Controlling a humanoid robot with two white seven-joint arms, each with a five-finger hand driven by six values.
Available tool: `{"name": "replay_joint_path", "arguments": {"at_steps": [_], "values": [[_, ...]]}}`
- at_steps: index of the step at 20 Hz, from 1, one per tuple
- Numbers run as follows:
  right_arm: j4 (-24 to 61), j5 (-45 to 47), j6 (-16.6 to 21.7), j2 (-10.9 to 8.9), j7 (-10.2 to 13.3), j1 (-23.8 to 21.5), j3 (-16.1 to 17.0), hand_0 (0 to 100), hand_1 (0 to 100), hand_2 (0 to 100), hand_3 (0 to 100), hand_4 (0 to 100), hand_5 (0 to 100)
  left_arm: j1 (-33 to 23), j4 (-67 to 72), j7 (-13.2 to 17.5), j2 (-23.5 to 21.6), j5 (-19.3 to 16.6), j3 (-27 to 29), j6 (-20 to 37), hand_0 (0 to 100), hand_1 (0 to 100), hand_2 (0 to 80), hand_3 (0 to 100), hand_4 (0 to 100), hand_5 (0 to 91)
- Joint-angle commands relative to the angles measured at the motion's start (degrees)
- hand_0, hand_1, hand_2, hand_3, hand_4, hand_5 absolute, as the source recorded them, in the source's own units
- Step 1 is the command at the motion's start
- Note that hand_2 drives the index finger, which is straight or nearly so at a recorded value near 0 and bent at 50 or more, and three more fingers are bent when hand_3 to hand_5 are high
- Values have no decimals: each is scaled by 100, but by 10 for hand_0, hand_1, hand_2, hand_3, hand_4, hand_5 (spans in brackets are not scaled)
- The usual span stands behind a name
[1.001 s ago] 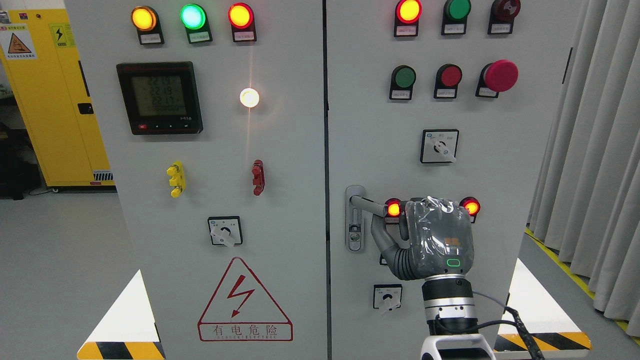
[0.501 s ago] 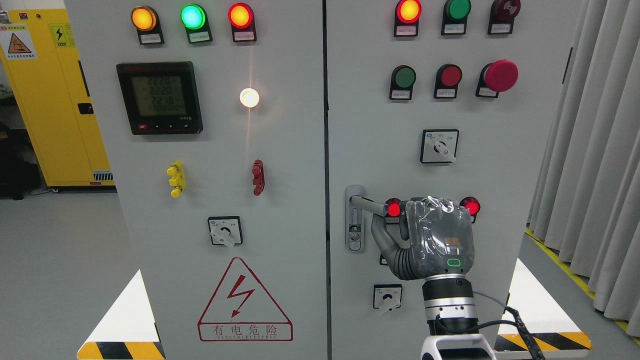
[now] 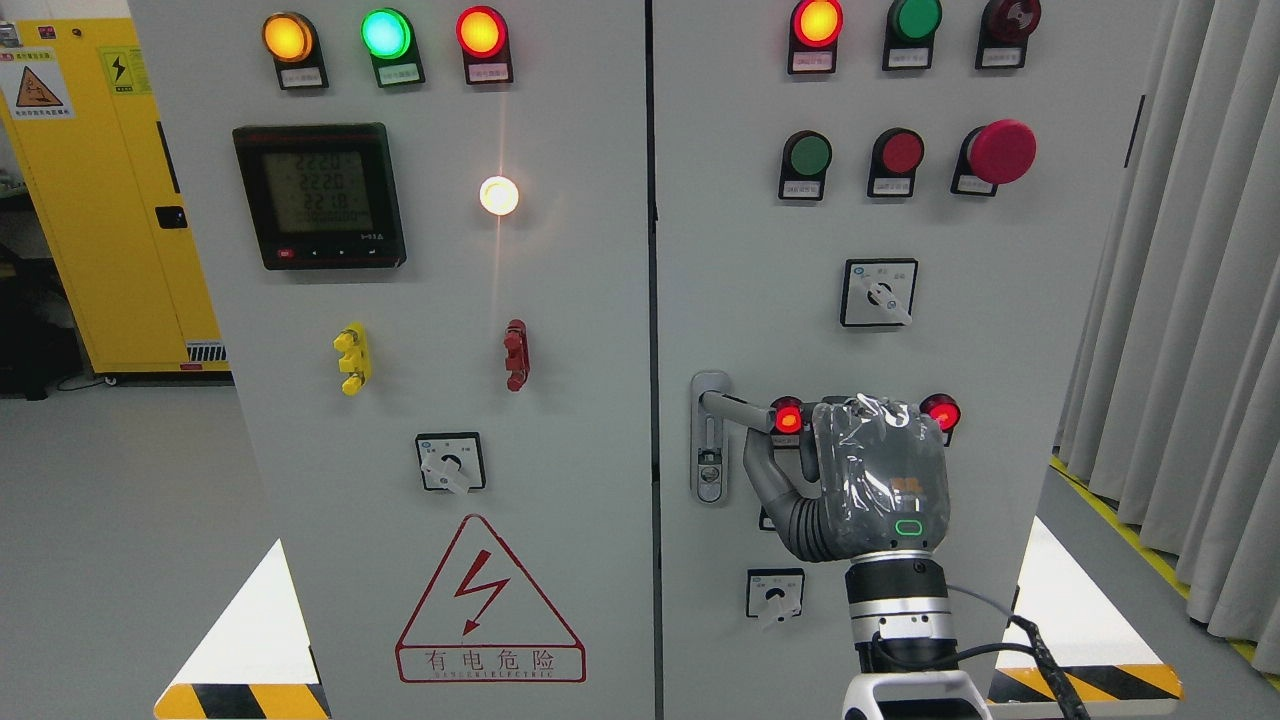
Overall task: Release door handle
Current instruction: 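Open the right hand's fingers to let go of the handle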
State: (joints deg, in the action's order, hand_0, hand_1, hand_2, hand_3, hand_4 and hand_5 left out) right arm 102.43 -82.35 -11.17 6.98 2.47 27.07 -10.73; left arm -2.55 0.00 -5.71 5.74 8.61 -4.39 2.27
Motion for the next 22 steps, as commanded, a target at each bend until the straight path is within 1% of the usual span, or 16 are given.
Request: {"name": "replay_joint_path", "arguments": {"at_steps": [1,4,6,7,9,10,12,13,14,16,17,18,19,20,21,22], "values": [[119,9,10,-13,60,-193,0,560,346,1000,1000,1000,1000,0,-88,-1,6,0,0,1,120,556,0,0,0,0],[303,18,71,-21,78,-333,9,562,345,1000,1000,1000,1000,0,-88,-1,-3,0,0,1,120,556,0,0,0,0],[444,35,202,-30,130,-456,79,565,345,1000,1000,1000,1000,0,-88,-1,-3,0,0,1,120,556,0,0,0,0],[523,79,342,-22,209,-526,245,565,344,1000,1000,1000,1000,0,-88,-1,6,0,0,1,120,556,0,0,0,0],[672,263,763,-21,376,-737,596,566,342,972,1000,1000,1000,0,-88,-1,-3,0,0,1,120,556,0,0,0,0],[743,325,957,-21,438,-834,729,561,339,908,1000,1000,1000,0,-88,-1,-3,0,0,1,120,556,0,0,0,0],[892,491,1274,-4,534,-1009,957,551,332,835,1000,1000,998,0,-88,-1,6,0,0,1,120,556,0,0,0,0],[954,614,1423,-4,578,-1097,1063,536,327,760,1000,946,909,0,-88,-1,-3,0,0,1,120,556,0,0,0,0],[998,728,1555,5,614,-1168,1168,535,327,753,1000,910,888,0,-88,-1,-3,0,0,1,120,556,0,0,0,0],[1086,974,1732,5,667,-1256,1301,509,324,575,756,713,634,0,-88,-1,-3,0,0,1,120,556,0,0,0,0],[1121,1054,1750,5,667,-1283,1353,506,323,574,754,713,633,0,-88,-1,6,0,0,1,120,556,0,0,0,0],[1139,1124,1750,5,667,-1300,1397,499,321,472,582,587,487,0,-88,-1,-3,0,0,1,120,556,0,0,0,0],[1130,1230,1767,-4,667,-1318,1450,498,319,401,486,502,416,0,-88,-1,6,0,0,1,120,556,0,0,0,0],[1113,1413,1785,-21,658,-1318,1494,498,318,375,455,477,393,0,-88,-1,-3,0,0,1,120,556,0,0,0,0],[1086,1641,1855,-21,658,-1318,1529,501,307,224,292,330,242,0,-88,-1,6,0,0,1,120,556,0,0,0,0],[1069,1913,1960,-30,658,-1318,1530,514,284,122,178,216,157,0,-88,-1,-3,0,0,1,120,556,0,0,0,0]]}}
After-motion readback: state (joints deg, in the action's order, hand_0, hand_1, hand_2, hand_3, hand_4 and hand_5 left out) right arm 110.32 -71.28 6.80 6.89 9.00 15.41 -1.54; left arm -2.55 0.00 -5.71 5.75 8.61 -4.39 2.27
